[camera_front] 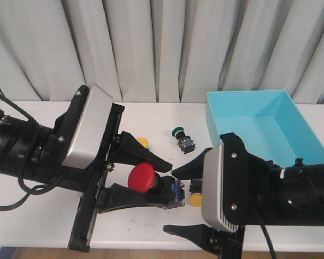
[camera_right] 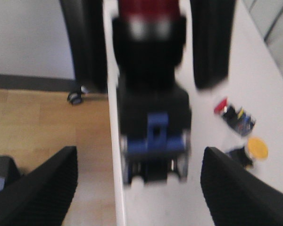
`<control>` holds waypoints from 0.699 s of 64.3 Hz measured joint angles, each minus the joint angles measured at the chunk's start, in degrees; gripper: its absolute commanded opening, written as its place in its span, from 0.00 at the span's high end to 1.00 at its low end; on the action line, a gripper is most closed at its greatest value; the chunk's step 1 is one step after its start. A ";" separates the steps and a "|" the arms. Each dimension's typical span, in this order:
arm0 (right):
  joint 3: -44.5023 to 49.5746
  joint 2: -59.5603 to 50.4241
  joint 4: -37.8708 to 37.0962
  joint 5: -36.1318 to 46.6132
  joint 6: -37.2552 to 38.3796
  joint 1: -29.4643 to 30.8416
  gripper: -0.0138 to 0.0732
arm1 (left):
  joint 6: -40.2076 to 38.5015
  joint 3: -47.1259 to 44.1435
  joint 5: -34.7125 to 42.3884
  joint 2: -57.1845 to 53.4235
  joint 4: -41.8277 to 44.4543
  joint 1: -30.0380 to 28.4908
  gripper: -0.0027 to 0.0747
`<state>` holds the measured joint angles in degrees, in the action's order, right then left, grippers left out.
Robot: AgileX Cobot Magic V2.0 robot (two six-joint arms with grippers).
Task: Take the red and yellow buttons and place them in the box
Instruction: 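Grasp the red button with the right gripper, then open the left gripper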
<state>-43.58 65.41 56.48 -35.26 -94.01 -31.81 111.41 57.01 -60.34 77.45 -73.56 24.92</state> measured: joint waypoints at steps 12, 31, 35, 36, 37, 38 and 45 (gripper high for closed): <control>0.00 0.00 5.73 0.81 -4.75 -1.56 0.32 | 0.11 0.00 -1.62 0.00 0.00 0.00 0.79; 0.00 0.00 6.10 0.70 -5.45 -1.56 0.59 | 0.11 0.00 -2.16 0.00 0.00 0.00 0.78; 0.00 0.00 6.10 0.50 -5.45 -1.56 0.63 | 0.18 0.00 -2.18 0.00 -0.02 0.00 0.76; 0.00 0.00 6.10 0.45 -5.45 -1.56 0.63 | 0.24 0.00 -2.18 0.00 -0.02 0.00 0.76; 0.00 0.00 6.10 0.40 -5.45 -1.56 0.64 | 0.24 0.00 -2.23 0.00 -0.02 0.00 0.75; 0.00 0.00 6.10 0.43 -5.45 -1.56 0.64 | 0.24 0.00 -2.23 0.00 -0.02 0.00 0.74; 0.00 0.00 6.10 0.33 -5.45 -1.56 0.64 | 0.29 0.00 -2.33 0.00 -0.02 0.00 0.61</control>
<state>-43.58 65.41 62.59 -34.94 -99.45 -33.37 111.70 57.01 -62.67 77.45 -73.58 24.92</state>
